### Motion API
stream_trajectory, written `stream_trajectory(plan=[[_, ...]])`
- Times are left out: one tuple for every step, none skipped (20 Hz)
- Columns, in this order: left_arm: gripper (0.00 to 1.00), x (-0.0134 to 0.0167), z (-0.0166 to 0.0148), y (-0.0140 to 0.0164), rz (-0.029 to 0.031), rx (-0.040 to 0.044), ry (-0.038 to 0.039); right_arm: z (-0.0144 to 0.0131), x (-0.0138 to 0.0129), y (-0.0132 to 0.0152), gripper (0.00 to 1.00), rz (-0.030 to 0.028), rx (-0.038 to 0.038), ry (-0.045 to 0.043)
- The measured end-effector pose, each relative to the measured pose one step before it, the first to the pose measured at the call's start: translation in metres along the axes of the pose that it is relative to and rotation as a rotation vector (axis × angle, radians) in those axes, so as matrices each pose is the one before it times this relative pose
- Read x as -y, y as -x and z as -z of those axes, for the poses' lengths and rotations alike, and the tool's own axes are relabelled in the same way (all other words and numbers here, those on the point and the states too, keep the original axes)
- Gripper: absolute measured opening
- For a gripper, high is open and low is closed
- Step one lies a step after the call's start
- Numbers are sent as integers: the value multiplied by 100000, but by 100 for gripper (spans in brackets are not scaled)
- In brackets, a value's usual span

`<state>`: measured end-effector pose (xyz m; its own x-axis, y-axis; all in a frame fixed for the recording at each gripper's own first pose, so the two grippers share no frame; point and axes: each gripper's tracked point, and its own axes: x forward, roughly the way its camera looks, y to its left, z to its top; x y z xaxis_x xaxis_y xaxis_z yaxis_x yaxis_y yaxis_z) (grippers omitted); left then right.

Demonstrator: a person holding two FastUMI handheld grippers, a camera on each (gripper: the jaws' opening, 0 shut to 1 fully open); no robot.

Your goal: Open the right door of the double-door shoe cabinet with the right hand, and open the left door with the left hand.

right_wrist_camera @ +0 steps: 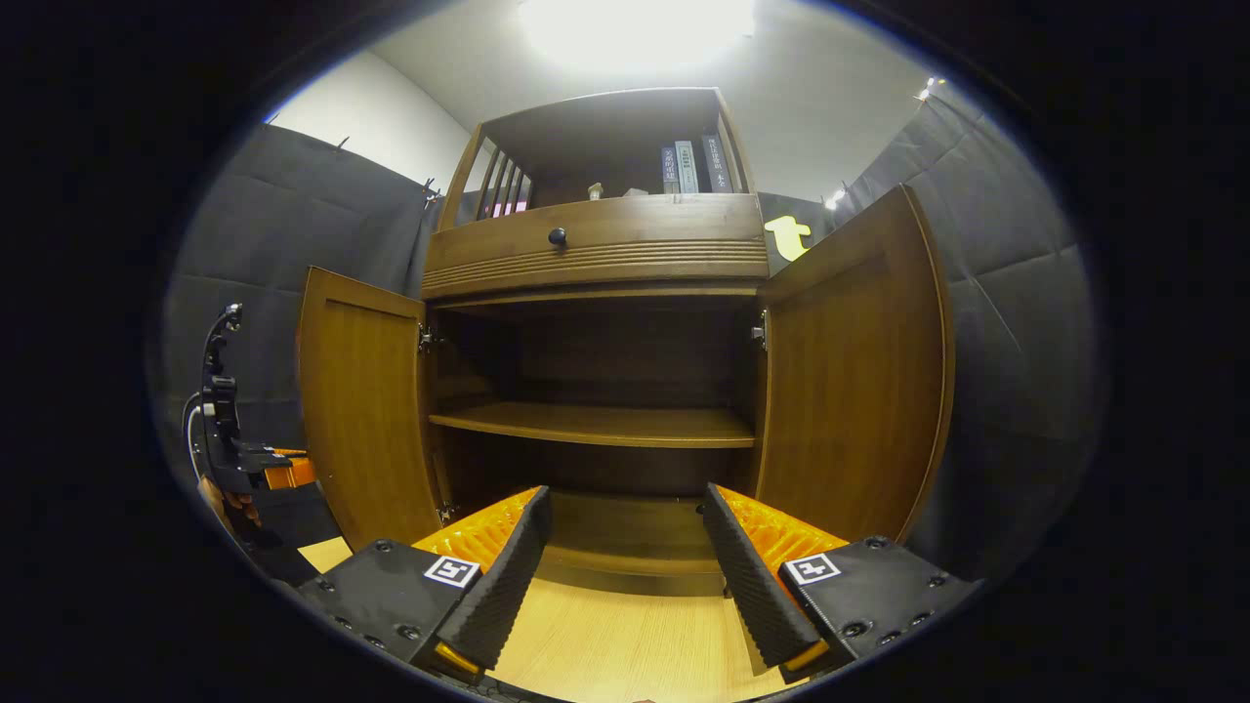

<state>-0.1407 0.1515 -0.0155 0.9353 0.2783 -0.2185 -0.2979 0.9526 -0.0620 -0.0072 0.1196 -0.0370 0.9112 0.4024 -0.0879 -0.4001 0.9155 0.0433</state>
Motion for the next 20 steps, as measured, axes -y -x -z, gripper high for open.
stream_trajectory(plan=[[14,-750,137,149,-919,89,210,214,-319,-87,92,305,-346,41],[14,-756,-12,23,-696,106,-21,94,-269,-51,92,352,-150,151],[14,-598,167,25,-512,-15,10,113,-287,-28,98,277,-262,426],[14,-683,-22,1,-396,-57,-68,-17,-221,-58,98,576,69,770],[14,-492,-24,27,228,131,95,-103,-96,12,98,670,260,601],[14,-322,12,96,603,-160,686,53,-26,129,98,573,195,109],[18,-421,-3,49,184,-80,179,17,-25,127,98,245,-110,-532],[18,-185,-58,153,-189,-42,8,95,-32,133,98,-152,-331,-648],[17,-46,-114,-11,-357,74,9,-36,132,294,98,193,-150,-325],[17,-61,-133,191,-730,226,-200,-90,169,215,98,296,202,-151],[16,-112,-185,286,-1435,905,-276,-167,173,282,98,-28,310,-94],[14,-268,-378,465,-2026,1153,-126,61,89,271,98,-275,-113,96],[20,-639,-413,596,-1938,701,287,12,179,224,98,-485,-198,226],[18,-482,-279,500,-1675,573,644,65,242,339,98,-408,-186,153],[18,-616,-326,603,-1810,399,607,-104,204,400,98,-326,156,-255],[18,-697,-177,878,-1667,422,260,-141,114,325,98,-329,265,-615],[18,57,-413,717,-170,587,619,-223,161,417,98,-447,454,-536],[16,196,-541,958,364,742,817,-34,151,338,98,7,591,-323],[14,-186,-526,1007,-7,1101,-16,-235,173,388,98,0,286,-364],[21,118,-634,734,114,1001,-584,-180,35,420,98,-69,170,-523]])
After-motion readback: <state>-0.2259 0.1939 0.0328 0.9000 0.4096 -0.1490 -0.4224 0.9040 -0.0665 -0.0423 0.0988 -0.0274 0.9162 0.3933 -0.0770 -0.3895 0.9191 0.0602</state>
